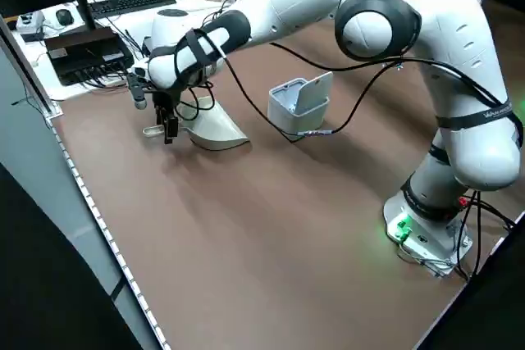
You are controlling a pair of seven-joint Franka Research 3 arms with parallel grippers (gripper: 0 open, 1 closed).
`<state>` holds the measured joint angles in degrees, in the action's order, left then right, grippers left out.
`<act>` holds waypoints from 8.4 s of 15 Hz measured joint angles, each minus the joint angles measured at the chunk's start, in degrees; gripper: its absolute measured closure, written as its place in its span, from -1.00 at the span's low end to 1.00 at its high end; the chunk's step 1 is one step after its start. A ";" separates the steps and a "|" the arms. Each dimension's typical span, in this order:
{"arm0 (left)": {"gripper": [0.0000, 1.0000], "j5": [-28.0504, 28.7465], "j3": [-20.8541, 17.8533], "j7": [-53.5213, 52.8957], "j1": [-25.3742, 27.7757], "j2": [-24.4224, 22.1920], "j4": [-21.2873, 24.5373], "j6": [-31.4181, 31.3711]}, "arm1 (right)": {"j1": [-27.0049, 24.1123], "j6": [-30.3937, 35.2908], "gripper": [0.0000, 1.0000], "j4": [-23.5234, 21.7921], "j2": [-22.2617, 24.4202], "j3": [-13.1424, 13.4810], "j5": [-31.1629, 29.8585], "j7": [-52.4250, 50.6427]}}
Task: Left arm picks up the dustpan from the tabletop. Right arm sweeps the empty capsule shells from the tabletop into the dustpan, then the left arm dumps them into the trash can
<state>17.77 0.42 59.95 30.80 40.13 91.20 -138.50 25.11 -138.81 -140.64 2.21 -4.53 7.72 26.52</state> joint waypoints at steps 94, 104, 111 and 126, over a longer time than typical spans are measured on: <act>0.33 26.12 43.21 84.73 -26.66 -8.10 20.81 18.09 | 15.66 13.12 0.46 30.37 -29.41 0.36 -2.07 24.55; 0.33 26.13 43.19 85.07 -26.82 -7.37 19.99 18.11 | 19.89 13.54 0.46 39.62 -36.80 0.36 -2.07 29.06; 0.33 26.13 43.18 85.38 -26.86 -7.33 19.98 18.22 | 22.54 13.59 0.46 43.99 -39.58 0.35 0.00 29.22; 0.33 26.13 43.11 85.58 -26.89 -7.30 19.97 18.24 | 29.54 13.57 0.46 52.99 -44.70 0.31 3.44 31.50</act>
<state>43.90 43.52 145.53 3.92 32.83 111.18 -120.26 54.65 -125.24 -87.64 -42.50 -4.23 11.15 58.02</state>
